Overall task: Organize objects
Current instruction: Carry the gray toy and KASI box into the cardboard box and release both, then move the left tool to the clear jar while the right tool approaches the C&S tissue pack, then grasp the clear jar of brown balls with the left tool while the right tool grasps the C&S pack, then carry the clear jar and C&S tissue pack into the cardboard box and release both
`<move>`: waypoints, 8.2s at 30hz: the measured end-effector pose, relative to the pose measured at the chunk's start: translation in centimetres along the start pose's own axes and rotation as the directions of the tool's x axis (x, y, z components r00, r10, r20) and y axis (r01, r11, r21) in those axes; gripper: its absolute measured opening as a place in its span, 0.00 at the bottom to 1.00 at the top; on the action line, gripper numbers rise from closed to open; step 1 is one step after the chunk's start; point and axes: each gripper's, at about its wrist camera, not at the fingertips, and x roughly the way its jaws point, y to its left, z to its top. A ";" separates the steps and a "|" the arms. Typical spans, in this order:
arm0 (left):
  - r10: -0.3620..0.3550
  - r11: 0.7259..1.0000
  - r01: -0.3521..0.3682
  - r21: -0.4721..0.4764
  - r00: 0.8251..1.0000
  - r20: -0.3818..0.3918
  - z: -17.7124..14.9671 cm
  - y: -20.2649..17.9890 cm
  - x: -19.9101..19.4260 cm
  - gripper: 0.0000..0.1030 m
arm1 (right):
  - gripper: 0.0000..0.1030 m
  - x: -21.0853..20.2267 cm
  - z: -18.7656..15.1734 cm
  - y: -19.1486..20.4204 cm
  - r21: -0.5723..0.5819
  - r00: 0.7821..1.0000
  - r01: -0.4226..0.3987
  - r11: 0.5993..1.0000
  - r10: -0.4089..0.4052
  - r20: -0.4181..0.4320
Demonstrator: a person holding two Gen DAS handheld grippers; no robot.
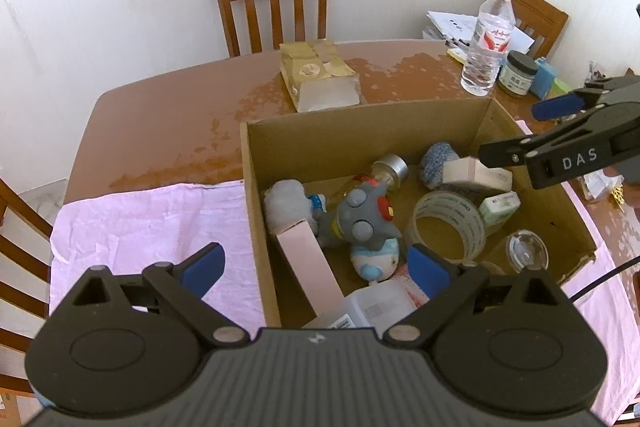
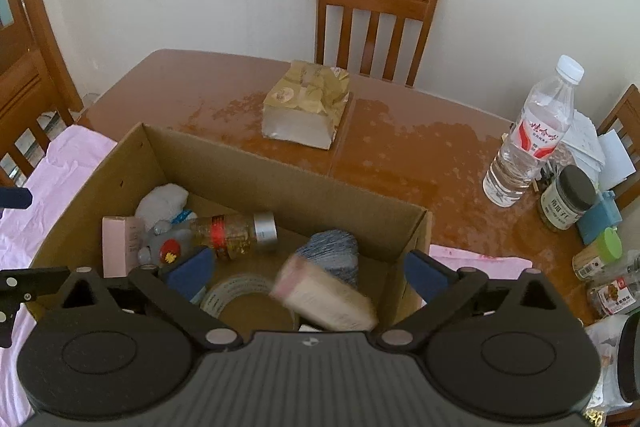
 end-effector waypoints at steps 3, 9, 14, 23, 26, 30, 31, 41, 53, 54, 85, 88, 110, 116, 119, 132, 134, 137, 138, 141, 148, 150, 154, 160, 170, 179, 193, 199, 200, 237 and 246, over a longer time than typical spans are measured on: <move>0.002 1.000 -0.002 -0.002 1.000 0.006 -0.2 -0.1 -0.4 0.95 | 1.00 -0.5 -0.2 0.3 -0.012 1.000 0.009 1.000 -0.009 0.004; 0.016 1.000 -0.015 -0.001 0.999 0.035 -1.6 -0.5 -1.9 0.97 | 1.00 -2.2 -1.4 0.7 -0.001 1.000 0.005 1.000 -0.005 0.020; 0.023 1.000 -0.022 -0.015 0.999 0.037 -3.4 -0.7 -2.9 0.98 | 1.00 -3.6 -3.5 1.6 0.018 0.999 0.008 1.000 -0.009 0.031; 0.083 0.996 -0.082 -0.018 0.995 0.047 -7.7 -1.3 -3.7 0.99 | 1.00 -6.5 -8.5 3.5 0.087 0.998 0.020 0.996 -0.025 0.056; 0.094 0.995 -0.093 -0.021 0.995 0.044 -9.3 -1.2 -3.7 0.99 | 1.00 -6.9 -10.6 4.3 0.095 0.998 0.037 0.995 -0.042 0.054; 0.099 0.993 -0.096 -0.066 0.994 0.042 -11.4 -0.9 -3.6 0.99 | 1.00 -6.9 -13.4 5.4 0.116 0.997 0.060 0.991 -0.064 0.036; 0.092 0.993 -0.089 -0.075 0.995 0.031 -11.9 -0.8 -3.4 0.99 | 1.00 -6.7 -14.3 5.7 0.124 0.998 0.052 0.991 -0.055 0.022; 0.080 0.991 -0.078 -0.111 0.997 0.013 -15.3 -0.8 -2.2 0.99 | 1.00 -1.8 -19.4 7.6 0.209 0.996 0.037 0.977 -0.018 -0.092; 0.052 0.994 -0.054 -0.094 0.999 -0.015 -16.7 -0.2 -1.9 0.99 | 1.00 1.1 -20.6 9.8 0.214 0.989 0.121 0.969 -0.101 -0.105; 0.052 0.995 -0.054 -0.089 0.998 -0.018 -16.7 -0.1 -1.9 0.99 | 1.00 1.1 -20.7 9.9 0.213 0.988 0.134 0.968 -0.115 -0.101; -0.052 0.995 0.050 -0.082 0.998 -0.028 -11.7 -12.5 2.6 0.99 | 1.00 -0.3 -23.1 2.6 0.089 0.999 0.038 0.995 -0.036 -0.030; -0.052 0.994 0.050 -0.092 0.998 -0.018 -11.2 -13.3 3.4 0.99 | 1.00 -0.3 -23.2 2.5 0.070 0.999 0.024 0.997 -0.022 -0.023; 0.081 0.991 -0.086 -0.103 0.995 -0.058 -12.0 -10.9 5.4 0.99 | 1.00 -0.6 -23.2 2.7 0.072 0.998 0.026 0.997 -0.022 -0.064; 0.083 0.992 -0.089 -0.094 0.994 -0.065 -12.6 -10.0 5.0 0.99 | 1.00 -1.0 -23.5 4.5 0.044 0.996 0.001 0.999 0.003 -0.091; 0.077 0.994 -0.081 -0.077 0.995 -0.060 -12.7 -9.7 4.9 0.99 | 0.94 -1.3 -23.5 5.5 0.034 0.997 -0.005 0.999 0.008 -0.081; 0.021 0.999 -0.022 -0.035 0.999 -0.027 -12.0 -9.1 5.4 0.96 | 0.74 -1.8 -23.2 5.8 0.110 0.997 0.056 0.992 -0.050 -0.050; 0.004 0.999 -0.005 -0.034 1.000 -0.030 -11.9 -9.1 5.6 0.93 | 0.74 -1.8 -23.1 5.8 0.118 0.997 0.062 0.991 -0.056 -0.052; -0.001 0.999 0.000 -0.032 1.000 -0.023 -12.0 -9.0 5.6 0.93 | 0.74 -1.8 -23.2 5.8 0.127 0.997 0.069 0.990 -0.063 -0.051; -0.003 1.000 0.003 -0.031 1.000 -0.020 -12.1 -9.0 5.5 0.93 | 0.74 -1.8 -23.2 5.8 0.130 0.997 0.071 0.989 -0.065 -0.050; 0.001 1.000 -0.002 -0.014 1.000 -0.028 -12.4 -9.1 5.2 0.93 | 0.74 -1.8 -23.3 5.9 0.135 0.996 0.077 0.988 -0.070 -0.050; -0.010 1.000 0.009 -0.011 0.998 -0.065 -13.5 -9.4 4.1 0.93 | 0.74 -1.9 -23.5 5.7 0.147 0.996 0.084 0.986 -0.076 -0.056; -0.001 1.000 0.001 -0.003 0.998 -0.059 -13.4 -9.5 4.2 0.93 | 0.75 -1.9 -23.5 5.6 0.149 0.995 0.085 0.985 -0.077 -0.060; -0.005 1.000 0.005 -0.003 0.998 -0.060 -13.2 -9.5 4.5 0.93 | 0.75 -1.8 -23.5 5.7 0.158 0.995 0.089 0.983 -0.080 -0.061; -0.013 1.000 0.013 -0.013 0.998 -0.067 -13.3 -9.3 4.8 0.92 | 0.76 -1.7 -23.4 5.7 0.162 0.995 0.091 0.983 -0.081 -0.066; -0.062 0.998 0.062 0.010 0.996 -0.066 -13.0 -9.0 4.4 0.89 | 0.69 -1.9 -23.2 5.5 0.153 0.995 0.078 0.985 -0.067 -0.076; -0.080 0.995 0.085 0.059 0.993 -0.082 -12.2 -8.3 2.8 0.89 | 0.69 -2.6 -22.8 4.2 0.190 0.994 0.047 0.981 -0.028 -0.104; -0.148 0.977 0.161 0.141 0.984 -0.100 -9.9 -8.4 -2.4 0.89 | 0.69 -7.1 -19.0 2.5 0.126 0.995 -0.024 0.992 0.036 -0.095; -0.165 0.973 0.174 0.154 0.984 -0.068 -7.8 -8.5 -4.5 0.89 | 0.69 -9.0 -16.5 2.7 0.062 0.996 -0.061 0.996 0.065 -0.068; -0.165 0.973 0.173 0.155 0.984 -0.061 -7.4 -8.5 -4.8 0.89 | 0.69 -9.2 -16.1 2.8 0.051 0.996 -0.065 0.997 0.068 -0.061; -0.047 0.997 0.045 0.068 0.999 0.017 4.6 -2.6 0.7 0.89 | 0.93 -3.7 -3.1 1.8 -0.066 0.993 -0.116 0.991 0.117 0.022; -0.019 0.997 0.017 0.071 1.000 0.024 6.6 -2.4 2.7 0.89 | 0.95 -4.5 -3.2 1.4 -0.047 0.994 -0.104 0.993 0.105 0.027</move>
